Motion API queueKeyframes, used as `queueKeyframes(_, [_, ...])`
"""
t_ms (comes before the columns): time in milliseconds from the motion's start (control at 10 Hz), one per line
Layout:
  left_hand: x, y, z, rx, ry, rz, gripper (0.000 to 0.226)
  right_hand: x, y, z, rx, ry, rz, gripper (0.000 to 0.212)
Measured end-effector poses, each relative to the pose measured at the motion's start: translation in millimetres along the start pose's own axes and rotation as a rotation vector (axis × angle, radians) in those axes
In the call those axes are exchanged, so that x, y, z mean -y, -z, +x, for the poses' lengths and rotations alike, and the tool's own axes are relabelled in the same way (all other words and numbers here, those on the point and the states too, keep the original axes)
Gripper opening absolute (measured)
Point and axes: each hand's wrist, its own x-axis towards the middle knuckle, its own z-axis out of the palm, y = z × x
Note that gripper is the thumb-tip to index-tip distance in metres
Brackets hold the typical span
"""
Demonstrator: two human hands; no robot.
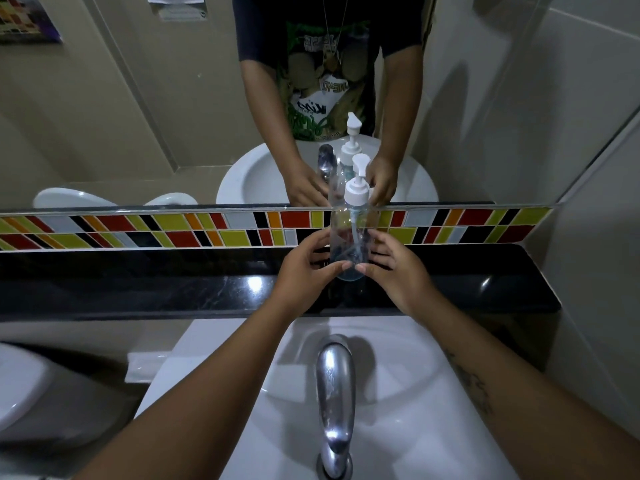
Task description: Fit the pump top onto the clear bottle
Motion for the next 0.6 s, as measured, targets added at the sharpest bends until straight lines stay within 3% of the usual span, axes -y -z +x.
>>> queueKeyframes(300, [11, 6, 5, -0.018, 0.026, 0.001, 0.074, -3, -12, 3, -0.012, 0.008, 0.053, 0.064])
queueKeyframes(400, [8, 8, 2, -0.042, 0.042, 0.067, 0.076, -2, -13, 1, -0.027, -0.002, -0.028, 0.067])
queueKeyframes(600, [14, 32, -23, -0.18, -0.024, 0.443, 0.052, -16, 3, -16, -0.195, 0.058, -0.641, 0.062])
